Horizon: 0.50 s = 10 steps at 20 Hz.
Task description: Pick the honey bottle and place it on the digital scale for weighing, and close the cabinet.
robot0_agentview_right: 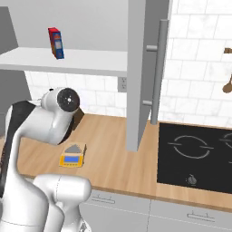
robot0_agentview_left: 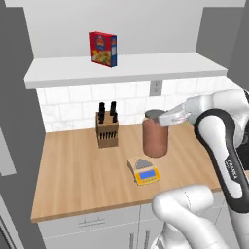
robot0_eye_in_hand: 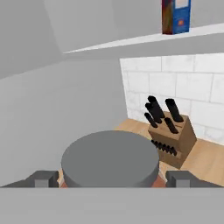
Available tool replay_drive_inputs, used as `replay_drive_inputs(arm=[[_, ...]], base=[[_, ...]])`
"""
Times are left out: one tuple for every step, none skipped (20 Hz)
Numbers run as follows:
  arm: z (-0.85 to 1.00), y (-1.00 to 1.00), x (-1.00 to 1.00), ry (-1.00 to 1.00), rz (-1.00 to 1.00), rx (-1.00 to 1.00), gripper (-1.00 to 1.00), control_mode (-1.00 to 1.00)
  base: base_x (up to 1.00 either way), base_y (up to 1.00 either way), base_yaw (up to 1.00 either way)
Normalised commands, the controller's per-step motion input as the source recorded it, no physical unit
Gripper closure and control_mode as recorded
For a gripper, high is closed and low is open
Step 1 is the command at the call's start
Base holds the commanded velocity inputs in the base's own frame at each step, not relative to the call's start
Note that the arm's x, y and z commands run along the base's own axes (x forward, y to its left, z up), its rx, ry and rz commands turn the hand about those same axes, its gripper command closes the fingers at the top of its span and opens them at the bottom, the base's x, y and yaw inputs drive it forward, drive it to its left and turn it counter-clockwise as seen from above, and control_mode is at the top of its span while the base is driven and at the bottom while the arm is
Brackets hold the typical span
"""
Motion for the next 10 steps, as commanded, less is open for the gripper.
replay_drive_inputs(arm=[[-1.0, 0.0, 0.17, 0.0, 0.15, -0.02, 1.0, -1.0], [-1.0, 0.0, 0.21, -0.02, 0.16, -0.01, 1.0, -1.0], [-1.0, 0.0, 0.26, -0.11, 0.14, 0.0, 1.0, -1.0], [-0.9, 0.0, 0.24, -0.2, 0.13, 0.0, 1.0, -1.0], [-0.85, 0.0, 0.34, -0.2, 0.12, 0.0, 1.0, -1.0], [-0.74, 0.0, 0.4, -0.19, 0.11, 0.0, 1.0, -1.0], [-0.71, 0.0, 0.41, -0.19, 0.11, 0.0, 1.0, -1.0], [-0.67, 0.0, 0.51, -0.16, 0.1, 0.0, 1.0, -1.0], [-0.53, 0.0, 0.49, -0.15, 0.11, 0.0, 1.0, -1.0], [-0.44, 0.0, 0.58, -0.06, 0.11, 0.0, 1.0, -1.0]], base=[[0.0, 0.0, 0.0], [0.0, 0.0, 0.0], [0.0, 0.0, 0.0], [0.0, 0.0, 0.0], [0.0, 0.0, 0.0], [0.0, 0.0, 0.0], [0.0, 0.0, 0.0], [0.0, 0.0, 0.0], [0.0, 0.0, 0.0], [0.0, 0.0, 0.0]])
